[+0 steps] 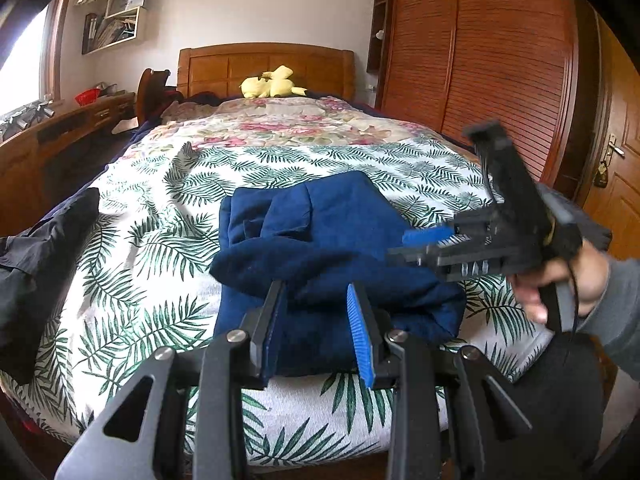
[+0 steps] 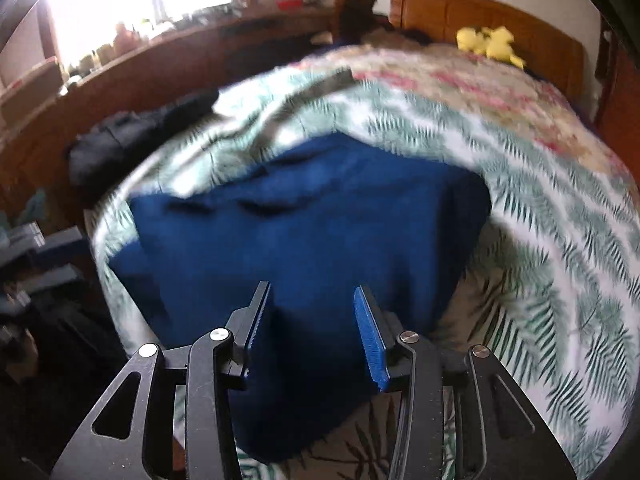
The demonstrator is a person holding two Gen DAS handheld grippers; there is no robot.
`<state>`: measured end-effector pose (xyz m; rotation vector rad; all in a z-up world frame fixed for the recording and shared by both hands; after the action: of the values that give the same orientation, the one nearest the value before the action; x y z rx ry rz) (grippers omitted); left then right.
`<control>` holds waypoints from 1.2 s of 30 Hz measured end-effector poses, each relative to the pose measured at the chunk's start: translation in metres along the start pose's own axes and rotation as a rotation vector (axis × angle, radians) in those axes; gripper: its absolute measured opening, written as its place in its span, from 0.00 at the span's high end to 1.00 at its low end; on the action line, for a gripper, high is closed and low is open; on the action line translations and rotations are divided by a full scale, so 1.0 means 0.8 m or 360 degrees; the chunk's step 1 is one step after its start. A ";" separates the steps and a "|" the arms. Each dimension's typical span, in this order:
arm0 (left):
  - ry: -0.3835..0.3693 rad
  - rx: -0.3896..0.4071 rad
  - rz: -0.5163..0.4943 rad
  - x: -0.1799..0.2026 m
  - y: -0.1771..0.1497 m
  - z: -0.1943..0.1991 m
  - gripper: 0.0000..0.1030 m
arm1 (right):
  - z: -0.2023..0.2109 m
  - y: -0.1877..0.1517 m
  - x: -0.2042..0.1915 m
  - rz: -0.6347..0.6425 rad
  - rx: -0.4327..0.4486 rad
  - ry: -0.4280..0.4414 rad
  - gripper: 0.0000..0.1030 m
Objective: Fold large clothes
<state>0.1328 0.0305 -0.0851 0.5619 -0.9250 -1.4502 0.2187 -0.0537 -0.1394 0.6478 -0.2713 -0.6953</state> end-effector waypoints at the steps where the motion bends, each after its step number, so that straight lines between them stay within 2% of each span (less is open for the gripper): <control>1: 0.0014 -0.0001 0.0000 -0.001 0.000 -0.002 0.71 | -0.007 -0.009 -0.001 0.0003 -0.0015 0.0013 0.59; 5: 0.0071 -0.0006 0.0019 -0.010 0.003 -0.011 0.71 | -0.026 -0.026 -0.004 0.0018 0.0002 0.0022 0.58; 11: 0.0158 -0.0023 0.0058 -0.028 0.014 -0.024 0.71 | -0.038 -0.028 -0.004 0.0027 0.0088 0.0055 0.56; 17: 0.0266 -0.0063 0.0037 -0.040 0.028 -0.042 0.70 | -0.033 -0.035 -0.002 0.0001 0.0219 0.0097 0.56; 21: 0.0326 -0.0086 0.0001 -0.043 0.031 -0.053 0.70 | -0.023 -0.037 -0.007 0.0091 0.0217 0.0038 0.56; 26: 0.0413 -0.0143 0.0010 -0.057 0.023 -0.069 0.70 | -0.013 -0.043 -0.001 0.0054 0.0244 0.0096 0.56; 36: 0.0416 -0.0239 0.0043 -0.063 -0.003 -0.082 0.69 | 0.003 -0.052 0.008 0.0013 0.0297 0.0093 0.55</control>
<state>0.1899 0.0657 -0.1330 0.6073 -0.6107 -1.3708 0.2016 -0.0837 -0.1641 0.8434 -0.2866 -0.6466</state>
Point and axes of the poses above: each gripper's, at about its wrist camera, not at the fingertips, and z roughly against the way its jaws point, x to its right, y to its top, the point moved 7 cm from there along -z, roughly the way its jaws point, and after that the axes turned 6 degrees about z, right-handed, at the moved point
